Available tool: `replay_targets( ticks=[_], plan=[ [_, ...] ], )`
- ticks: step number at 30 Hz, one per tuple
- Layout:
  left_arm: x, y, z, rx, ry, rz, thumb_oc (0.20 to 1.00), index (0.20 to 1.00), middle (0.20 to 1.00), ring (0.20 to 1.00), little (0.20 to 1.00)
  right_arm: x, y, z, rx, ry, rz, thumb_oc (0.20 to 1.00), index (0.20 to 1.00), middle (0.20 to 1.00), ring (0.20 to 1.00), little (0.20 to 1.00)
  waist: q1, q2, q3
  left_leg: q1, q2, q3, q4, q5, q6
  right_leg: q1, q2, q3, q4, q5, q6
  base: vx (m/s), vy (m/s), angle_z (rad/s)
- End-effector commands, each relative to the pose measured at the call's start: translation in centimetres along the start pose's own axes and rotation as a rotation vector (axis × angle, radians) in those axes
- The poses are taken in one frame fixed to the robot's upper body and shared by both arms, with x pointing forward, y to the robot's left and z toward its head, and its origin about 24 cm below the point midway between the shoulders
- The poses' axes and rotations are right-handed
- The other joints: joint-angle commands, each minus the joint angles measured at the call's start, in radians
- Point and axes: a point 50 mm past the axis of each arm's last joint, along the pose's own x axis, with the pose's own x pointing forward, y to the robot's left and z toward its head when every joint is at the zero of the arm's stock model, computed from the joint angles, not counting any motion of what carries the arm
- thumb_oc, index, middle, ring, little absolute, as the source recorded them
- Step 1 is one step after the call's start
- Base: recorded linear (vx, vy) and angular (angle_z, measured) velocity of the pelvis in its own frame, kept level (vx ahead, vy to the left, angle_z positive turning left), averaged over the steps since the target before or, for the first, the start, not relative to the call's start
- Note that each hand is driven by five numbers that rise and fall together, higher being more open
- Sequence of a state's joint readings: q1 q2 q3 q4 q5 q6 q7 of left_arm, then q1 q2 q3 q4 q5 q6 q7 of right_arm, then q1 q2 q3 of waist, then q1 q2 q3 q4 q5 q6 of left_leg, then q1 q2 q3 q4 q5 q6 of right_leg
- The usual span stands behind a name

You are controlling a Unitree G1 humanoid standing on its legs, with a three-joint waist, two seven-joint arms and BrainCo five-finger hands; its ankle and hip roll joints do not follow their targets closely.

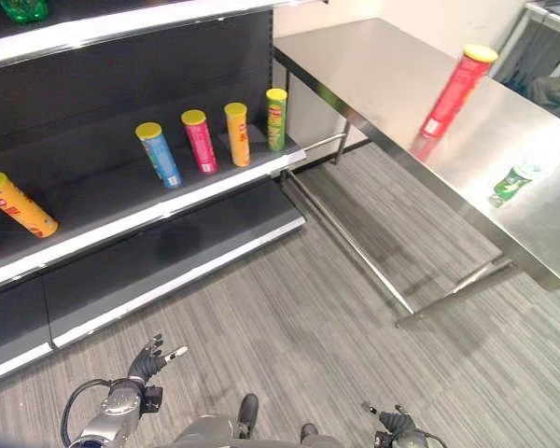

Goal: Put the goods on the table back onto the shelves and tidy them up.

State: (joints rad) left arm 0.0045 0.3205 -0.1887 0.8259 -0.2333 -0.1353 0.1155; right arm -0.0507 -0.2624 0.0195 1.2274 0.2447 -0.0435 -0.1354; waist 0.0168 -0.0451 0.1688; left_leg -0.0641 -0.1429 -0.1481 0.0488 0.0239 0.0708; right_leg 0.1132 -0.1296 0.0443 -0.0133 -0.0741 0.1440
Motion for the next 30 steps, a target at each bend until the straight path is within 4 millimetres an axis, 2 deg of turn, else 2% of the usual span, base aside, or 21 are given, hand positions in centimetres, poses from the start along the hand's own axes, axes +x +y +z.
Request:
replay_targets(
  ticks=[1,2,3,4,5,7,8,9,10,11,13,14,15,16,17,21,22,26,28,29,30],
  plan=[
    [0.1,-0.1,2.4,-0.017,-0.121,-0.021,1.0,1.0,1.0,1.0,1.0,0.3,-2.5,3.6,0.058,-0.123,-0.067,1.0,1.0,1.0,1.0,1.0,0.008,0.021,0.046,0.039,0.128,0.027,-0.049,-0.061,-0.056,-0.192,0.009,0.029,0.36,0.059,0.065,-0.04,0.161,-0.36],
    [0.2,-0.2,2.8,-0.012,-0.129,-0.031,1.0,1.0,1.0,1.0,1.0,0.3,-2.7,4.4,0.078,-0.151,-0.076,1.0,1.0,1.0,1.0,1.0,0.001,0.024,0.069,0.043,0.131,0.033,-0.039,-0.066,-0.047,-0.235,0.009,0.034,0.439,0.099,0.066,-0.07,0.054,-0.52],
    [0.2,-0.3,2.8,-0.012,-0.13,-0.031,1.0,1.0,1.0,1.0,1.0,0.3,-2.7,4.4,0.078,-0.151,-0.076,1.0,1.0,1.0,1.0,1.0,0.003,0.023,0.07,0.043,0.131,0.035,-0.038,-0.066,-0.047,-0.238,0.009,0.037,0.443,0.097,0.066,-0.04,0.046,-0.63],
    [0.2,-0.4,3.0,-0.007,-0.135,-0.04,1.0,1.0,1.0,1.0,1.0,0.3,-2.9,4.9,0.103,-0.173,-0.085,1.0,1.0,1.0,1.0,1.0,0.0,0.031,0.08,0.048,0.139,0.035,-0.034,-0.07,-0.045,-0.261,0.008,0.024,0.487,0.096,0.052,0.0,0.032,-0.44],
    [0.2,-0.4,3.2,-0.003,-0.142,-0.042,1.0,1.0,1.0,1.0,1.0,0.2,-3.2,5.2,0.126,-0.19,-0.098,1.0,1.0,1.0,1.0,1.0,0.003,0.038,0.086,0.053,0.151,0.042,-0.03,-0.074,-0.047,-0.274,-0.023,-0.017,0.494,0.092,0.041,0.04,0.013,-0.19],
    [0.1,-0.4,3.6,-0.012,-0.165,-0.043,1.0,1.0,1.0,1.0,1.0,0.1,-4.1,5.5,0.132,-0.205,-0.129,1.0,1.0,1.0,1.0,1.0,0.012,0.04,0.081,0.07,0.175,0.064,-0.03,-0.091,-0.059,-0.25,-0.114,-0.13,0.4,0.067,0.026,0.12,-0.128,-0.27],
    [0.0,0.0,4.0,-0.011,-0.184,-0.04,1.0,1.0,1.0,1.0,1.0,0.1,-4.9,5.7,0.109,-0.209,-0.154,1.0,1.0,1.0,1.0,1.0,0.011,0.034,0.077,0.09,0.204,0.073,-0.044,-0.105,-0.081,-0.232,-0.153,-0.211,0.231,0.065,0.04,0.18,-0.268,-0.62],
    [0.0,0.1,4.3,-0.017,-0.194,-0.036,1.0,1.0,1.0,1.0,1.0,0.1,-5.4,5.9,0.105,-0.208,-0.171,1.0,1.0,1.0,1.0,1.0,0.013,0.029,0.075,0.097,0.215,0.082,-0.046,-0.113,-0.09,-0.226,-0.168,-0.243,0.148,0.09,0.057,0.14,-0.224,-0.56],
    [0.0,0.1,4.3,-0.017,-0.194,-0.036,1.0,1.0,1.0,1.0,1.0,0.1,-5.4,5.9,0.105,-0.207,-0.171,1.0,1.0,1.0,1.0,1.0,0.012,0.031,0.076,0.099,0.217,0.081,-0.046,-0.114,-0.09,-0.219,-0.165,-0.246,0.139,0.095,0.057,0.12,-0.178,-0.48],
    [0.0,0.2,4.3,-0.015,-0.199,-0.03,1.0,1.0,1.0,1.0,1.0,0.1,-5.6,6.0,0.102,-0.202,-0.182,1.0,1.0,1.0,1.0,1.0,0.014,0.026,0.076,0.116,0.234,0.093,-0.054,-0.123,-0.102,-0.235,-0.175,-0.278,0.074,0.13,0.077,0.11,-0.155,-0.48],
    [0.0,0.3,4.4,-0.022,-0.204,-0.026,1.0,1.0,1.0,1.0,1.0,0.2,-5.7,6.1,0.1,-0.197,-0.187,1.0,1.0,1.0,1.0,1.0,0.009,0.018,0.074,0.144,0.258,0.107,-0.065,-0.132,-0.116,-0.255,-0.176,-0.287,0.032,0.162,0.099,0.17,-0.213,-0.43],
    [0.0,0.5,4.6,-0.022,-0.211,-0.021,1.0,1.0,1.0,1.0,1.0,0.2,-5.6,6.1,0.099,-0.196,-0.18,1.0,1.0,1.0,1.0,1.0,0.009,0.013,0.076,0.162,0.27,0.112,-0.07,-0.134,-0.125,-0.256,-0.172,-0.278,0.03,0.182,0.106,0.28,-0.342,-0.27],
    [0.1,0.9,5.0,-0.03,-0.221,-0.01,1.0,1.0,1.0,1.0,1.0,0.2,-5.3,6.2,0.102,-0.204,-0.165,1.0,1.0,1.0,1.0,1.0,0.013,-0.016,0.066,0.185,0.289,0.116,-0.087,-0.133,-0.154,-0.224,-0.162,-0.288,0.0,0.182,0.11,0.22,-0.279,-0.15],
    [0.1,1.0,5.0,-0.03,-0.221,-0.01,1.0,1.0,1.0,1.0,1.0,0.2,-5.3,6.2,0.102,-0.204,-0.165,1.0,1.0,1.0,1.0,1.0,0.012,-0.016,0.067,0.186,0.289,0.115,-0.088,-0.132,-0.155,-0.222,-0.162,-0.29,-0.002,0.182,0.109,0.22,-0.314,0.01],
    [0.2,0.9,5.1,-0.026,-0.225,-0.012,1.0,1.0,1.0,1.0,1.0,0.2,-5.4,5.9,0.106,-0.196,-0.164,1.0,1.0,1.0,1.0,1.0,0.009,-0.024,0.06,0.192,0.311,0.105,-0.103,-0.121,-0.17,-0.214,-0.15,-0.289,0.006,0.181,0.108,0.13,-0.186,0.14],
    [0.1,0.4,5.6,-0.06,-0.244,-0.049,1.0,1.0,1.0,1.0,1.0,-0.1,-6.9,6.1,0.162,-0.232,-0.199,1.0,1.0,1.0,1.0,1.0,-0.006,-0.02,0.032,0.181,0.39,0.067,-0.116,-0.093,-0.211,-0.174,-0.1,-0.337,0.0,0.154,0.093,0.18,-0.312,0.41],
    [0.0,0.1,5.1,-0.048,-0.231,-0.069,1.0,1.0,1.0,1.0,1.0,-0.4,-7.8,6.7,0.156,-0.268,-0.214,1.0,1.0,1.0,1.0,1.0,-0.013,-0.004,0.017,0.179,0.431,0.056,-0.112,-0.074,-0.229,-0.156,-0.06,-0.354,-0.006,0.119,0.071,0.14,-0.269,0.33],
    [-0.1,0.1,5.1,-0.049,-0.231,-0.069,1.0,1.0,1.0,1.0,1.0,-0.4,-7.8,6.7,0.156,-0.268,-0.214,1.0,1.0,1.0,1.0,1.0,-0.013,-0.004,0.017,0.179,0.432,0.055,-0.113,-0.074,-0.23,-0.156,-0.06,-0.355,-0.006,0.119,0.071,0.04,-0.075,0.14],
    [-0.2,0.0,4.7,-0.075,-0.213,-0.073,1.0,1.0,1.0,1.0,1.0,-0.7,-7.7,8.4,0.146,-0.34,-0.202,1.0,1.0,1.0,1.0,1.0,-0.009,0.014,0.004,0.173,0.472,0.038,-0.094,-0.017,-0.245,-0.14,-0.009,-0.353,-0.006,0.071,0.042,0.14,-0.295,-0.01],
    [-0.3,-0.1,4.7,-0.06,-0.213,-0.095,1.0,1.0,1.0,1.0,1.0,-0.8,-7.6,8.6,0.128,-0.359,-0.188,1.0,1.0,1.0,1.0,1.0,-0.009,0.027,0.013,0.141,0.489,0.008,-0.008,0.058,-0.244,-0.125,0.026,-0.338,0.012,0.036,0.008,0.12,-0.292,0.07],
    [-0.3,-0.1,4.7,-0.049,-0.213,-0.103,1.0,1.0,1.0,1.0,1.0,-0.8,-7.6,8.7,0.114,-0.357,-0.185,1.0,1.0,1.0,1.0,1.0,-0.007,0.023,0.019,0.131,0.479,0.0,0.035,0.07,-0.238,-0.117,0.028,-0.337,0.009,0.036,0.002,0.07,-0.194,0.06]
  ],
)
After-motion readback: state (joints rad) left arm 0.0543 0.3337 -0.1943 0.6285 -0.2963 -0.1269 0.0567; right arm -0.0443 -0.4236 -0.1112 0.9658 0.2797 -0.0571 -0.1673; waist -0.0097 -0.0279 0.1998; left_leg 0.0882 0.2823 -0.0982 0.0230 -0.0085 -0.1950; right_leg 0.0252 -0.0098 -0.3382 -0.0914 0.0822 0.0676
